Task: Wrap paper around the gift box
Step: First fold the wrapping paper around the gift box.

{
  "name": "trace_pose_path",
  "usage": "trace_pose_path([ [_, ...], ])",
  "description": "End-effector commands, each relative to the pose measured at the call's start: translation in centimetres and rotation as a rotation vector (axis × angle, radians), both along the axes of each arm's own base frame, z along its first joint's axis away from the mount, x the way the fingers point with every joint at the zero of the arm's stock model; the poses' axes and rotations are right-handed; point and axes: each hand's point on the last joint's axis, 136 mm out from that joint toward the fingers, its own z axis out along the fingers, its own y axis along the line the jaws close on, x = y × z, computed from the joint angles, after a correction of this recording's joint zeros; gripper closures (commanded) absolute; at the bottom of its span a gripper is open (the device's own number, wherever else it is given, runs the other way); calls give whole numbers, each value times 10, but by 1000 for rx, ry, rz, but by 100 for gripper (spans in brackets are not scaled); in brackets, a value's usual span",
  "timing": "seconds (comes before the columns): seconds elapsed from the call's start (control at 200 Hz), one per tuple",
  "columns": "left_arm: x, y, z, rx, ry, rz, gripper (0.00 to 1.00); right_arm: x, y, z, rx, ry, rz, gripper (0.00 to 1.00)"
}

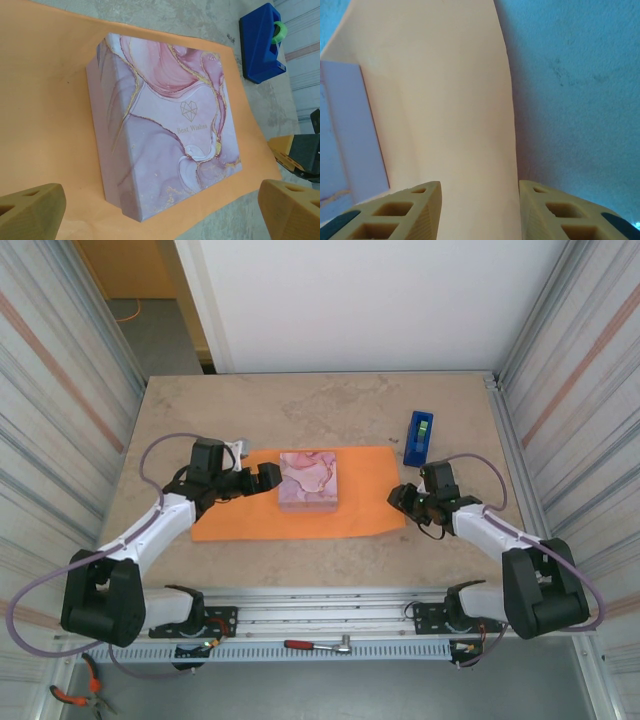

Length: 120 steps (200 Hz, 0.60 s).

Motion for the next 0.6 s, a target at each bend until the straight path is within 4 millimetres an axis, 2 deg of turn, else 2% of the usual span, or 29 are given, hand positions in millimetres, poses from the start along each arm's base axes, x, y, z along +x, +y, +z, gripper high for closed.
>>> trace_pose_path([
  [0.0, 0, -4, 1, -12, -3, -17, 1, -9, -1, -2, 10, 6, 10, 59],
  [0.075, 0, -5, 1, -14, -4, -16, 1, -12, -1, -3, 13, 10, 11, 63],
  [0.215, 1, -6, 4, -21, -8, -20, 1, -12, -1, 0, 18, 8, 13, 79],
  [0.396, 5, -9, 17, -38, -30, -32, 1, -5, 8, 19, 52, -19, 33, 100],
  [0.596, 12, -17, 36, -64, -46, -52, 1, 5, 34, 51, 69, -68, 110, 100],
])
